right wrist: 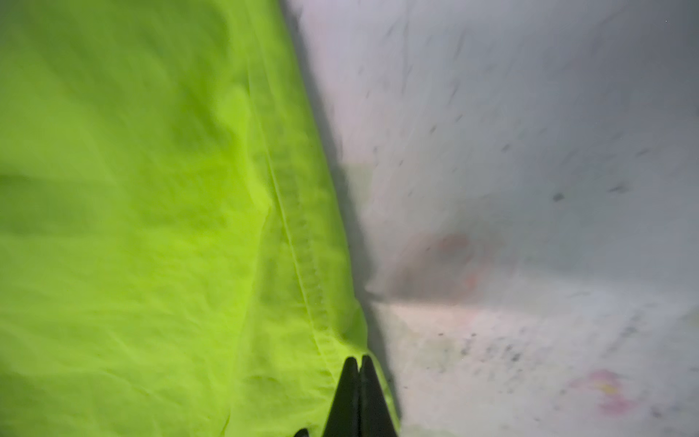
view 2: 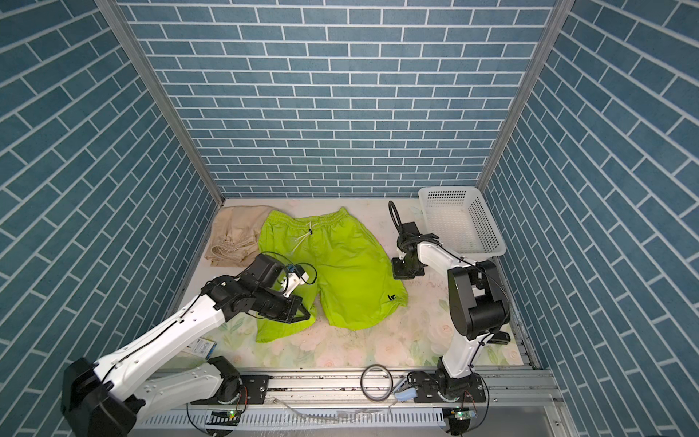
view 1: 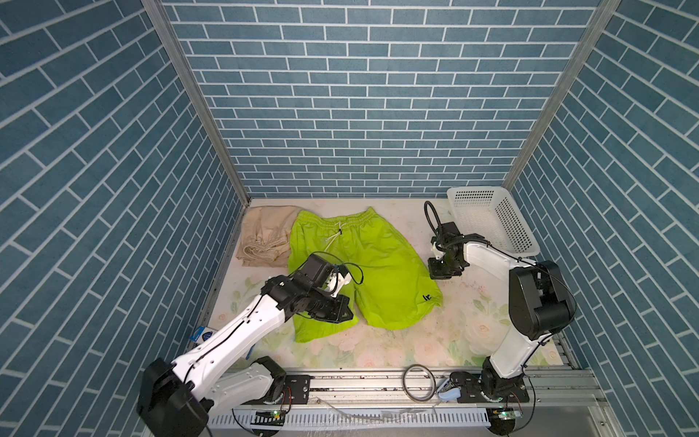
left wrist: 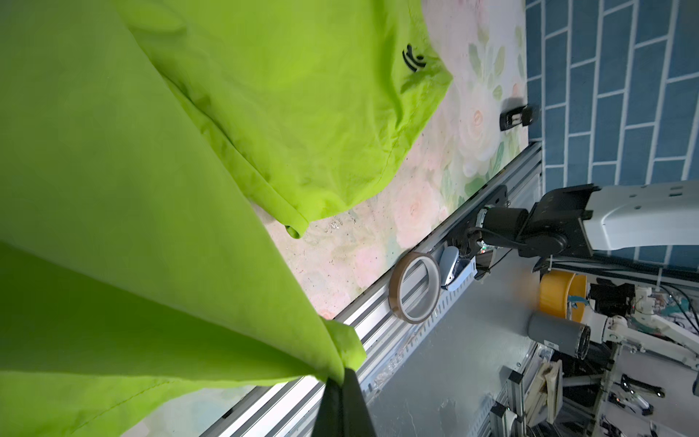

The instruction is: Fold and stack the shorts

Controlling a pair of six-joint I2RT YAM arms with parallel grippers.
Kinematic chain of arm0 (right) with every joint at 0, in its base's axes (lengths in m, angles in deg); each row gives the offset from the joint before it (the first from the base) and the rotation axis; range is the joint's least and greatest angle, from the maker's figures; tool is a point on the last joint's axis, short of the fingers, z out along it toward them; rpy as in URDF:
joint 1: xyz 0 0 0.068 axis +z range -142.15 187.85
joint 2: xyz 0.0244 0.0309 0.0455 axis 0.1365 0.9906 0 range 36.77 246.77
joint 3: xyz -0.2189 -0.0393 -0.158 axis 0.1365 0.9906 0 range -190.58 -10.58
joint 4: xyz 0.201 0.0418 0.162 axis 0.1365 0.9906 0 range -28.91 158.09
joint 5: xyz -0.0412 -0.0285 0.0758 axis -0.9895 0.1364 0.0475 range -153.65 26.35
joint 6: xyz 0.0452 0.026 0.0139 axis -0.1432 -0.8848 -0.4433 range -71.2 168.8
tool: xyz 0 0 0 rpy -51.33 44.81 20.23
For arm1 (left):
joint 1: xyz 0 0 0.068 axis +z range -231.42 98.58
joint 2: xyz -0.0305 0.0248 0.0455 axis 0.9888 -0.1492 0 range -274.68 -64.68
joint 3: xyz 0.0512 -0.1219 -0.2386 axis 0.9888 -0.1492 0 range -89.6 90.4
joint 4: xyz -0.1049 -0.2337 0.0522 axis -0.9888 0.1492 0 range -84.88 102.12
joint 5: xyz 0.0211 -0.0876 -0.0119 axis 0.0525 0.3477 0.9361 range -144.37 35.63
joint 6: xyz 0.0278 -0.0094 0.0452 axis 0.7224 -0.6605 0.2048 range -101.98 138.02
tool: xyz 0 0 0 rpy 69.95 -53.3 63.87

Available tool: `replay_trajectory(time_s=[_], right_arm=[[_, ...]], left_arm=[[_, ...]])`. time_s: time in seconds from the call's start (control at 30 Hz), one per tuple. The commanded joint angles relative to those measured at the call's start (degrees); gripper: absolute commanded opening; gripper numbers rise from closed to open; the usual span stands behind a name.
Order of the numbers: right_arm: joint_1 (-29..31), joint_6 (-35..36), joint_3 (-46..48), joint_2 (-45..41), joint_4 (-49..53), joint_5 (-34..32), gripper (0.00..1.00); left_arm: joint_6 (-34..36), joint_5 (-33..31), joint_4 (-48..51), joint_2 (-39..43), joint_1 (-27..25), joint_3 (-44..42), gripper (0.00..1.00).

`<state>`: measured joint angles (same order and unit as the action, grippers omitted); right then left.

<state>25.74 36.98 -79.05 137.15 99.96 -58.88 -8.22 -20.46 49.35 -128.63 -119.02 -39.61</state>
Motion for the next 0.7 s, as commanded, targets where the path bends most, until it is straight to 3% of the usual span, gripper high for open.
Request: replay_trajectory(time_s=[0.0,0.07,0.13,0.17,0.23,0.33,0.47,0.57,0.67], right_arm=[[-2.66,2.43,-4.07,-1.68,4.94,-7.26,0.0],[-3.96,3.19,-5.49,-1.51,5.45,-7.69,0.0],[-4.27,4.18,-5.74,-1.62,6.09,-3.9,0.0],[-4.35,4.1,-4.78,-2.4,5.89,-0.47,0.1],[-4.33,2.78,-1.69,-5.06,5.19,6.07,0.39],[-4.13,-0.54,4.7,-10.08,4.44,10.63,0.64],[-3.23,-4.43,12.04,-13.42,3.27,9.71,0.78],[-3.05,-6.5,14.78,-13.21,0.94,9.68,0.95],[-1.5,-9.35,16.07,-11.78,-3.47,11.93,0.98]], left_arm=[[1.19,2.83,-4.13,-1.57,-1.87,2.48,0.0],[2.03,2.79,-3.63,-2.47,-2.82,4.35,0.0],[3.28,1.19,-1.2,-2.8,-2.82,5.67,0.0],[4.05,-0.05,0.38,-2.78,-2.83,5.98,0.0],[4.96,-1.91,2.73,-2.99,-2.73,5.95,0.0],[4.76,-2.72,3.25,-3.38,-2.75,4.59,0.0],[4.09,-2.62,2.36,-3.22,-2.74,2.72,0.0],[4.0,-3.15,2.35,-3.06,-2.65,2.0,0.0],[3.94,-3.24,2.55,-3.21,-2.65,1.49,0.0]])
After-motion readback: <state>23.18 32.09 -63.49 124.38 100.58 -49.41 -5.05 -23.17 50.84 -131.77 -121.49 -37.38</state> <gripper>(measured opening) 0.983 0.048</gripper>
